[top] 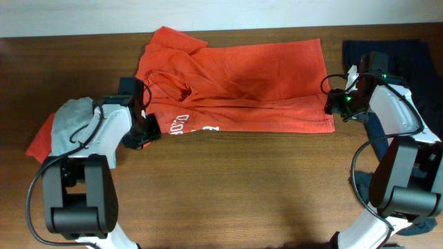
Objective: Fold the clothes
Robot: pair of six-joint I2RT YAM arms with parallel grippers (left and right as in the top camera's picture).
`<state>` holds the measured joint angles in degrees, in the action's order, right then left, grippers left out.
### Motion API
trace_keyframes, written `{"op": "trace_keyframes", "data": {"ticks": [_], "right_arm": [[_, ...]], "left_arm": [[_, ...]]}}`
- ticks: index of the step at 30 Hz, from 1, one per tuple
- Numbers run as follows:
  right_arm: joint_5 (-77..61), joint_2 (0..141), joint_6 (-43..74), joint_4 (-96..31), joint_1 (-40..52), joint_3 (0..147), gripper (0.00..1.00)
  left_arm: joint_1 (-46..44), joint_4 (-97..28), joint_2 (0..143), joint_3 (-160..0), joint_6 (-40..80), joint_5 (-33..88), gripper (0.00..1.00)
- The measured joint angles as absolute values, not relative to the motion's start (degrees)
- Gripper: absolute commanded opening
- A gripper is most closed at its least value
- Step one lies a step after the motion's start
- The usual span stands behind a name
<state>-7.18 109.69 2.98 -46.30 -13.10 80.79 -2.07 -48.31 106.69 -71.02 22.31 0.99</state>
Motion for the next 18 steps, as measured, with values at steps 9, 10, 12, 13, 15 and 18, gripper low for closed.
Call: {"op": "trace_keyframes", "data": {"ticks": [9,10,12,13,15,18], "right_arm": [[-7.2,109.7,3.0,-46.3,-13.1,80.8,0.71],[-7.2,109.7,3.0,-46.3,-13.1,80.8,0.71],[-7.2,109.7,3.0,-46.3,-13.1,80.8,0.71],[-7.2,109.7,3.0,-46.3,-13.1,80.8,0.71],[-7.2,109.7,3.0,-46.4,-13.1,80.8,0.71],[-7.2,109.7,3.0,-46.4,-13.1,80.8,0.71]], "left_arm": [[-2.1,-38.8,106.7,-65.8,22.3,-3.6,0.41],[-2.1,-38.4,106.7,-65.7,22.3,-4.6,0.35],[-2.1,-37.3,106.7,-65.7,22.4,-6.3,0.15],[-2.1,-37.0,106.7,-65.7,22.2,-6.7,0.06],[-2.1,-36.6,106.7,-65.7,21.7,-7.4,0.0],[-2.1,-36.3,106.7,-65.7,21.6,-8.0,0.0]]}}
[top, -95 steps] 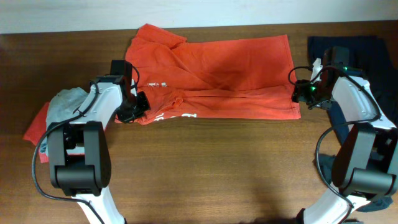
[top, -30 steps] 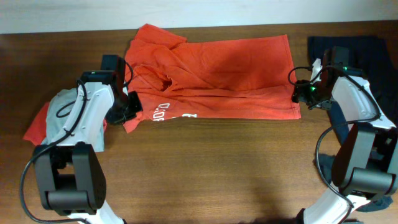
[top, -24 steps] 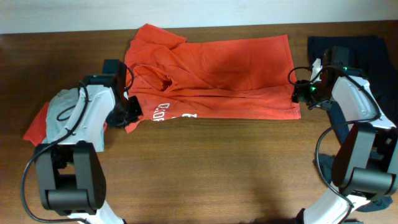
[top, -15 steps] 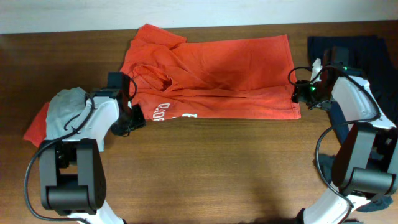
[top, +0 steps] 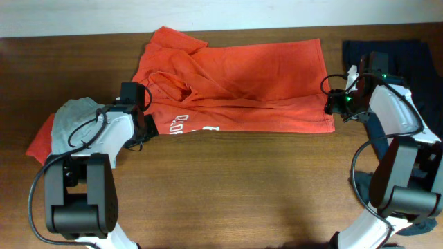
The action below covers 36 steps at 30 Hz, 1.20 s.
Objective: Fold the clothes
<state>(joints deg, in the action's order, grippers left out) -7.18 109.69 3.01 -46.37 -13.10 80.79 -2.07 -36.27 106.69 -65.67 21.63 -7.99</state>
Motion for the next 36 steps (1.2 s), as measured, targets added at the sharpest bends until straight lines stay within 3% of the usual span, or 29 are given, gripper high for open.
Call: {"op": "trace_keyframes", "data": {"ticks": [19,26,36], "right_arm": [[-7.2,109.7,3.0,-46.5,-13.1,80.8,0.7],[-7.2,109.7,2.9,-46.4,-13.1,80.8,0.48],[-7.2,110.0,2.3,-44.5,-13.1,80.8,0.49]], "left_arm": [[-2.1,-34.8,106.7,-65.6,21.5,-19.6,0.09],[-2.2,-38.1,104.1,-65.6,21.4,-16.4,0.13],[-4.2,-32.1,98.8,-66.6,21.4,-12.6,0.2]]}}
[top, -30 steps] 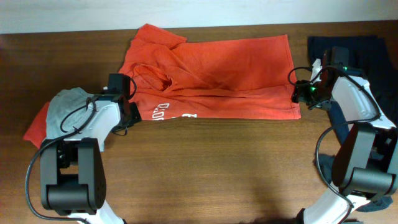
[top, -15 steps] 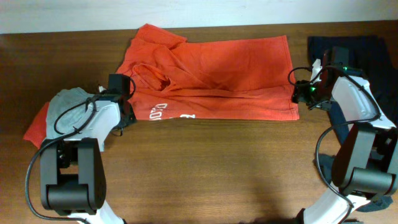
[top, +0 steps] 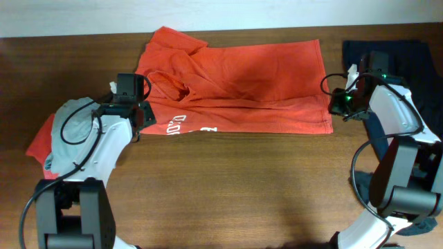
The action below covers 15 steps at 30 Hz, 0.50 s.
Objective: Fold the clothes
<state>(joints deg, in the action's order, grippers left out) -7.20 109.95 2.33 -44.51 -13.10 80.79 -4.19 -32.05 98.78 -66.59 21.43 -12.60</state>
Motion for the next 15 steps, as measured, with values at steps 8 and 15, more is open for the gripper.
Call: {"op": "trace_keyframes", "data": {"ticks": [8,15], "right_arm": [[-8.9,115.6,2.3,-40.2,-13.1,80.8,0.49],[-11.5,116.4,1.8,-41.8,-13.1,80.8,0.49]], "left_arm": [[-4.4,-25.4,105.8,-66.6,21.5,-10.4,0.2],[-4.4,-24.8,111.4,-67.0,21.4,-8.3,0.2]]}}
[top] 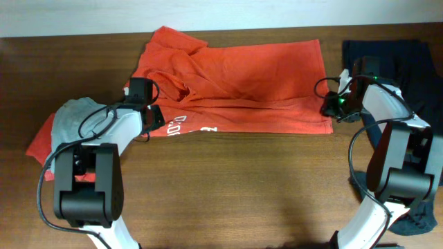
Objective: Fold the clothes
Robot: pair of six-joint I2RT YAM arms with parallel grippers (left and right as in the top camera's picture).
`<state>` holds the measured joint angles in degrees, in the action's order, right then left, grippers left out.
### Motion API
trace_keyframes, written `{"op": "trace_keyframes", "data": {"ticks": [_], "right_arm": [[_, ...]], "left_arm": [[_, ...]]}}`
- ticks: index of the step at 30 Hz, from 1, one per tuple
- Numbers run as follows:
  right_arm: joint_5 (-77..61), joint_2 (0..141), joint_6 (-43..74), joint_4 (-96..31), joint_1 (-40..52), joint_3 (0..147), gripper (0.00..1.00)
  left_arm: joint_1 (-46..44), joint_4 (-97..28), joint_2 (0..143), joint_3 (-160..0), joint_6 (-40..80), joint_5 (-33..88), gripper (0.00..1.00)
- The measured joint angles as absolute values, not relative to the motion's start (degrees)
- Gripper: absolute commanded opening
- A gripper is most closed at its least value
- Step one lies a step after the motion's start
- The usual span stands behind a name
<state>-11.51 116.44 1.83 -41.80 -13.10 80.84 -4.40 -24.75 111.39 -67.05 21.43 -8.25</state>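
An orange T-shirt [242, 76] with white lettering lies spread across the back of the table, its left side rumpled and partly folded over. My left gripper [154, 116] is at the shirt's lower left edge, right beside the lettering. My right gripper [328, 106] is at the shirt's right hem, near the lower right corner. From overhead the fingers of both are too small and hidden to tell whether they are open or shut.
A grey garment [71, 124] lies on a red one [38, 144] at the left edge. A dark navy garment [408, 59] lies at the back right, behind the right arm. More dark cloth [419, 220] shows at the front right.
My left gripper has moved right, from just off the shirt's left edge to the lettering at its lower left. My right gripper has shifted slightly left at the hem.
My left gripper was first on the table just below the shirt's lower left corner. It then stood closer to that corner, then beside the left edge, and now at the lettering. My right gripper stayed at the right hem throughout, and the hem has shifted slightly.
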Motion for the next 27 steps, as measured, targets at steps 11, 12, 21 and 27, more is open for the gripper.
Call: {"op": "trace_keyframes", "data": {"ticks": [11,12,21,27], "right_arm": [[-12.0,118.9,-2.5,-45.8,-13.0,81.8,0.55],[-11.9,119.2,-2.7,-46.7,-13.0,82.1,0.54],[-2.6,120.0,1.3,-61.4,-13.0,82.7,0.43],[2.1,120.3,5.9,-63.7,-13.0,82.7,0.43]], "left_arm": [[-4.4,-33.2,112.7,-70.2,21.5,-7.8,0.2],[-4.4,-34.1,112.7,-70.3,21.5,-7.9,0.2],[-4.4,-46.8,112.4,-71.2,21.5,-7.4,0.2],[-4.4,-49.3,112.3,-71.1,21.5,-7.4,0.21]]}}
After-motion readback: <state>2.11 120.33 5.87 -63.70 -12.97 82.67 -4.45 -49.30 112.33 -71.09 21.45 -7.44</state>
